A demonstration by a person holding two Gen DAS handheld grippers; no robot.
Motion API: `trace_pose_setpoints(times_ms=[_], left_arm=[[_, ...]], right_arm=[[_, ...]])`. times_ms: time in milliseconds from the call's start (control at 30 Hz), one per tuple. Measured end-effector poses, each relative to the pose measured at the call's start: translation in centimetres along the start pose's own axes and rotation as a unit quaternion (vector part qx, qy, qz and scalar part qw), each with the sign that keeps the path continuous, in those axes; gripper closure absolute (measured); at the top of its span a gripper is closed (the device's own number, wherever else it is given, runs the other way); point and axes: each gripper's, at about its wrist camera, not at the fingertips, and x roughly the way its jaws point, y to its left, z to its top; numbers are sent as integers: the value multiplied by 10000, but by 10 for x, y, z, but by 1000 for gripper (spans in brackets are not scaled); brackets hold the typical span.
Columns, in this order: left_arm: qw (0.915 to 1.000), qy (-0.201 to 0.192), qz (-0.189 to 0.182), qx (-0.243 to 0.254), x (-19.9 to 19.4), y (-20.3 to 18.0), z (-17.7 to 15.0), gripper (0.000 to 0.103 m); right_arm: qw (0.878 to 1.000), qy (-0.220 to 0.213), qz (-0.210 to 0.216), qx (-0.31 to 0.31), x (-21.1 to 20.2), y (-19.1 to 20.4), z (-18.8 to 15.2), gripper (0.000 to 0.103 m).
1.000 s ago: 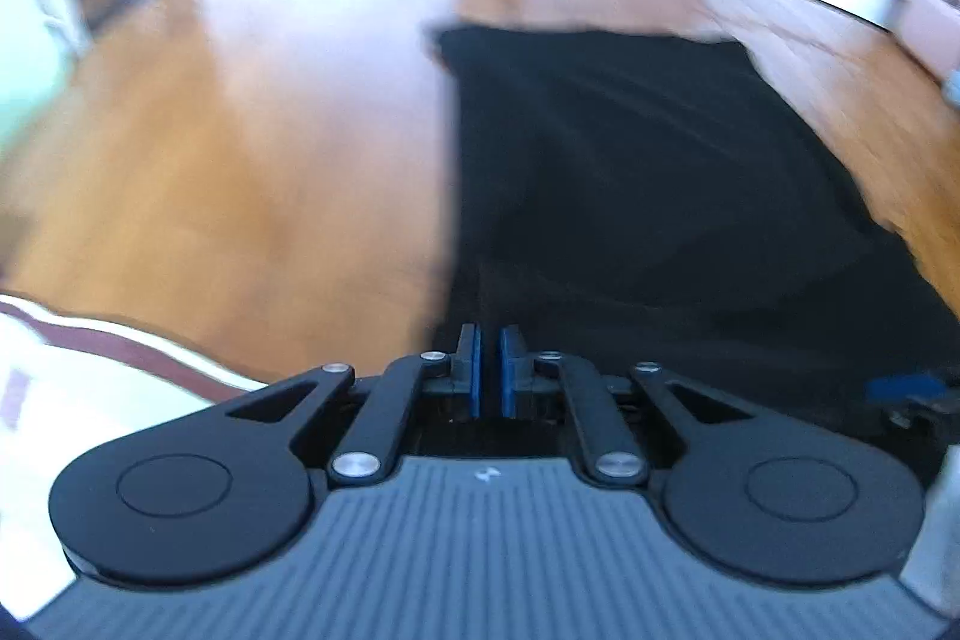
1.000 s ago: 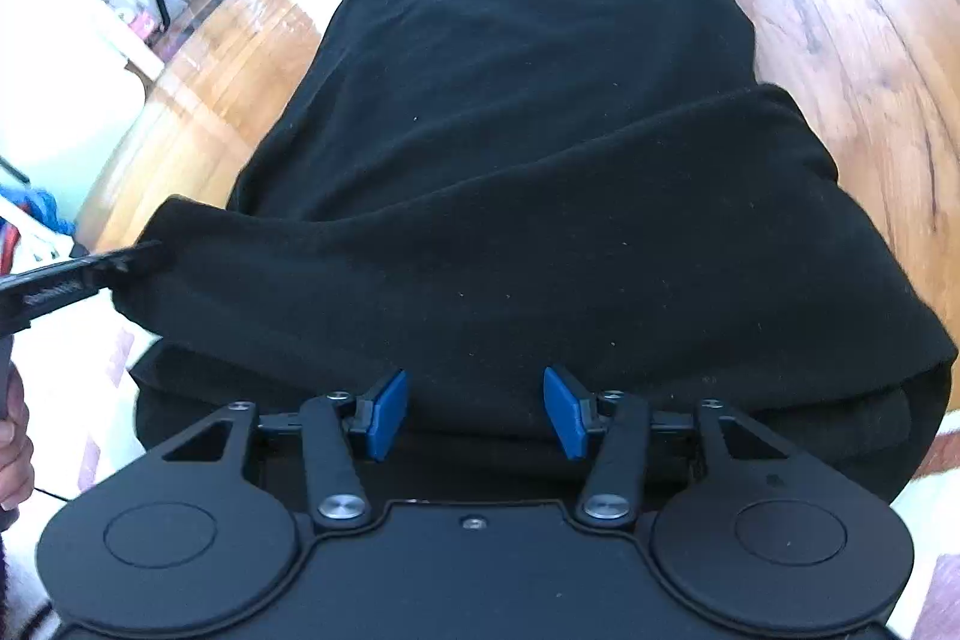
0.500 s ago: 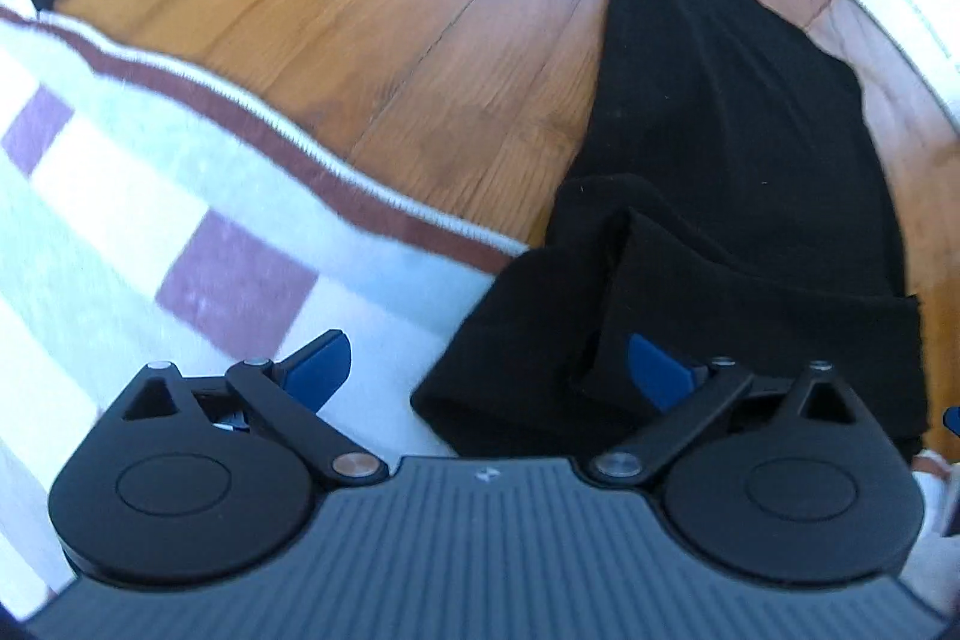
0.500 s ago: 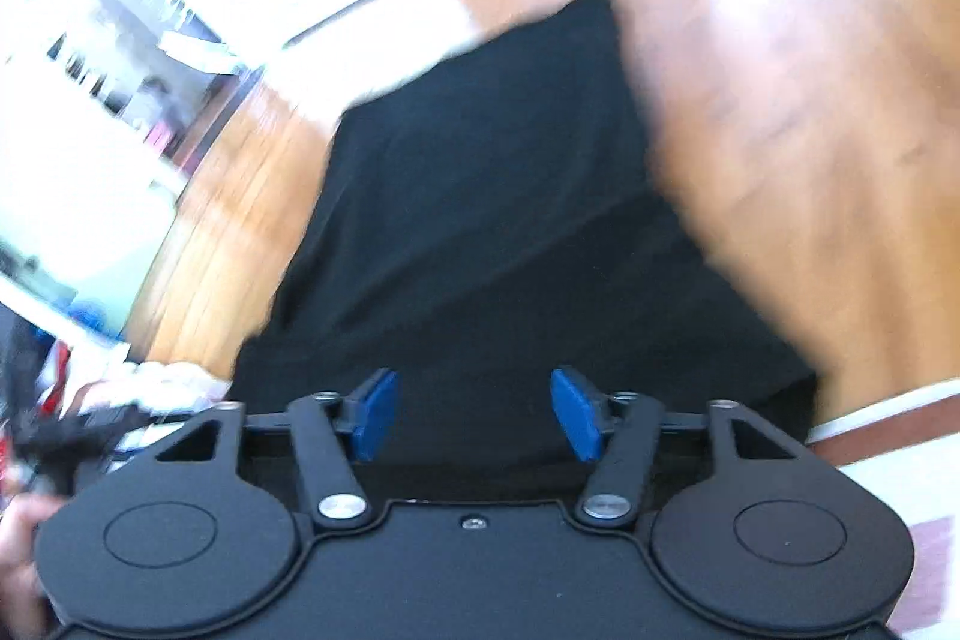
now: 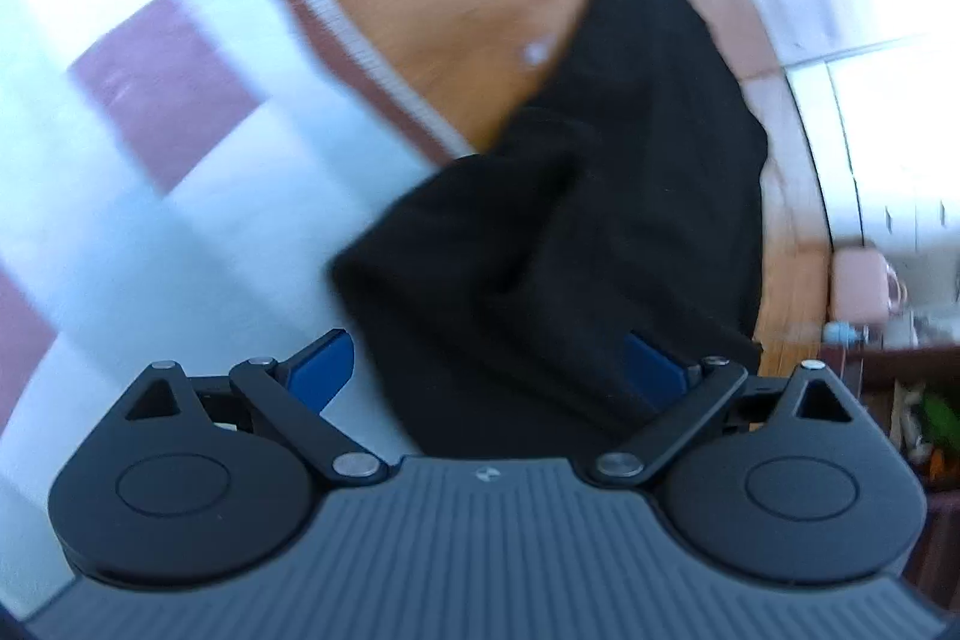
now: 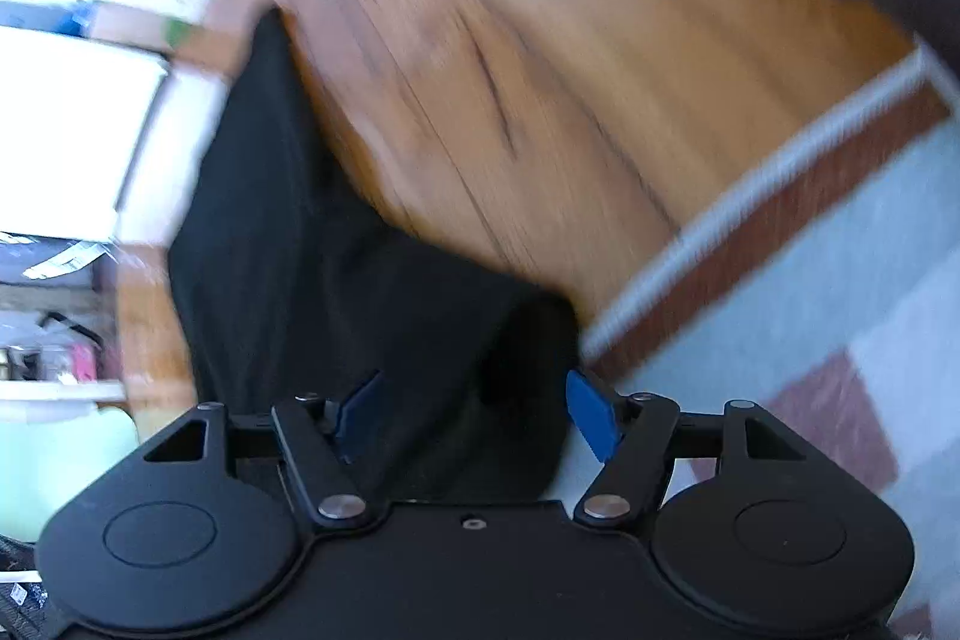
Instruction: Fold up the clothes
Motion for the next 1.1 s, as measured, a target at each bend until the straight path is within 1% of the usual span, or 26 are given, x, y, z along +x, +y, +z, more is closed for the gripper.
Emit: trace_pose_setpoints(times_ms=[33,67,133,167,200,267,300,333,367,433,467,500,533,567,600,633,667,700,733,800,867,900,933,967,1033,1100], left_arm=[[9998,-35,123,149,0,-6,-1,5],[9993,-68,243,291,0,-11,-2,5],[9987,-23,381,325,4,-12,-3,5],[9984,0,445,336,6,-13,-4,5],[9990,39,381,219,8,-9,-3,4],[9998,117,113,-131,8,-1,-3,4],[9991,185,-102,-355,11,4,-3,4],[9964,308,-442,-658,15,12,-4,3],[9915,434,-759,-965,21,19,-5,3],[9891,538,-794,-1115,29,21,-6,3],[9880,585,-809,-1181,33,22,-7,5],[9896,528,-788,-1081,34,18,-7,4],[9909,442,-857,-934,34,11,-5,6],[9920,357,-925,-786,35,5,-4,6],[9929,282,-973,-629,35,-3,-4,7],[9935,208,-1017,-472,35,-10,-4,11],[9948,140,-962,-300,35,-17,-5,15],[9958,72,-906,-128,35,-24,-6,25],[9967,-1,-816,39,34,-30,-7,39],[9972,-68,-681,299,34,-39,-10,49],[9973,-99,-561,469,34,-45,-12,49],[9973,-108,-499,528,34,-47,-12,51],[9973,-117,-436,586,33,-48,-12,53],[9972,-125,-375,642,33,-50,-12,53],[9970,-139,-314,690,32,-53,-12,53],[9968,-159,-251,742,34,-56,-12,53]], right_arm=[[10000,48,-14,-15,3,2,-1,26],[9999,98,-65,-94,4,6,-3,24],[9993,203,-178,-261,7,14,-7,23],[9993,287,-99,-206,9,15,-8,22],[9992,375,-9,-139,12,15,-10,22],[9983,549,172,-6,18,14,-12,21],[9974,642,303,112,21,10,-13,21],[9961,734,437,234,24,6,-13,21],[9957,747,492,235,26,7,-13,21],[9955,683,620,234,26,11,-14,23],[9951,634,710,261,26,11,-14,28],[9942,597,851,281,28,11,-13,41],[9930,560,997,299,30,12,-12,57],[9925,488,1094,259,32,15,-13,64],[9932,378,1095,138,30,19,-13,76],[9937,264,1088,12,28,23,-14,80],[9934,141,1124,-173,25,29,-16,81],[9941,86,1021,-348,24,35,-18,81],[9945,36,906,-522,24,40,-20,81],[9949,-13,668,-754,24,49,-24,78],[9957,11,460,-801,26,54,-25,77],[9962,24,412,-769,26,54,-25,72],[9966,46,393,-720,24,51,-23,65],[9971,79,391,-641,24,48,-22,61],[9984,146,363,-410,24,42,-22,50],[9993,192,296,-139,23,32,-22,48]])
